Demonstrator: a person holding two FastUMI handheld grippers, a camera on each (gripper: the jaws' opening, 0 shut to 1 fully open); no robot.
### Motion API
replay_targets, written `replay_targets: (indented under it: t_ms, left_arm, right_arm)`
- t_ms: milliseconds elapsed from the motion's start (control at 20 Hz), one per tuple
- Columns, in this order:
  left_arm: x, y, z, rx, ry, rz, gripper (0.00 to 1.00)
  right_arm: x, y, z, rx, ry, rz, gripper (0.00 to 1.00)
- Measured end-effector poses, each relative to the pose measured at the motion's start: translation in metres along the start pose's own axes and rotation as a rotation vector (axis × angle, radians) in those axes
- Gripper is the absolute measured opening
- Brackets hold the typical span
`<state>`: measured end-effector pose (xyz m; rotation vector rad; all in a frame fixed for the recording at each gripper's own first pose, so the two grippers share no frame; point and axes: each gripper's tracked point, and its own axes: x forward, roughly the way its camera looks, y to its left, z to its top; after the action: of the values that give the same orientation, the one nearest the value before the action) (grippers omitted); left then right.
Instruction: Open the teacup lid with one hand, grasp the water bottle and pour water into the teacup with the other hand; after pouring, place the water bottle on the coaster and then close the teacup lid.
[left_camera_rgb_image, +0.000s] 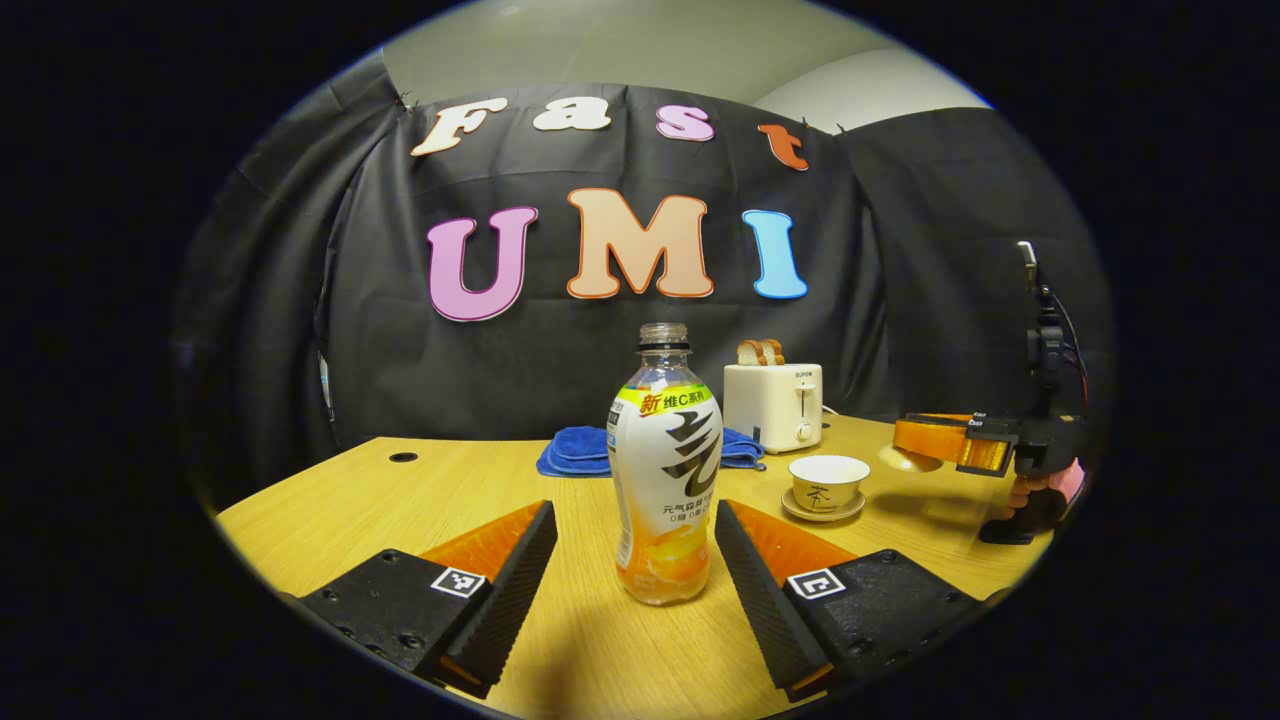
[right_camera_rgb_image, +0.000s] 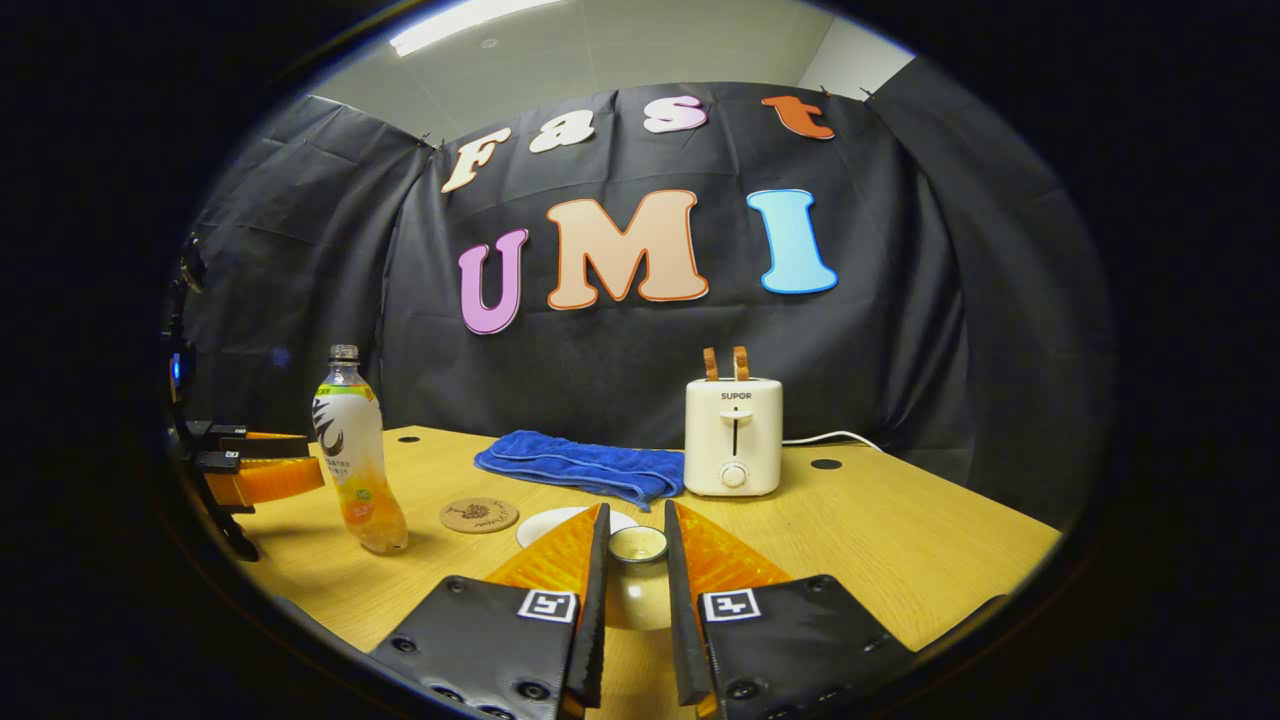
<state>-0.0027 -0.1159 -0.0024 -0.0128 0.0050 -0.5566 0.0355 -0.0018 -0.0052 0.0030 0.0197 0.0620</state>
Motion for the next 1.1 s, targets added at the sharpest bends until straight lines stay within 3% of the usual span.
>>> replay_targets:
  t_ms: [750, 1000, 1100]
  left_arm:
    - [0.059, -0.012, -0.018, 0.022, 0.130, 0.016, 0.93]
    - [0.068, -0.006, -0.021, 0.035, 0.140, 0.074, 0.68]
    - [0.065, -0.007, -0.021, 0.036, 0.144, 0.073, 0.66]
  right_arm:
    - [-0.014, -0.021, 0.001, 0.000, -0.004, -0.022, 0.31]
    - [-0.016, -0.028, 0.002, 0.000, -0.005, -0.029, 0.32]
    - [-0.018, -0.030, 0.003, -0.001, -0.004, -0.032, 0.32]
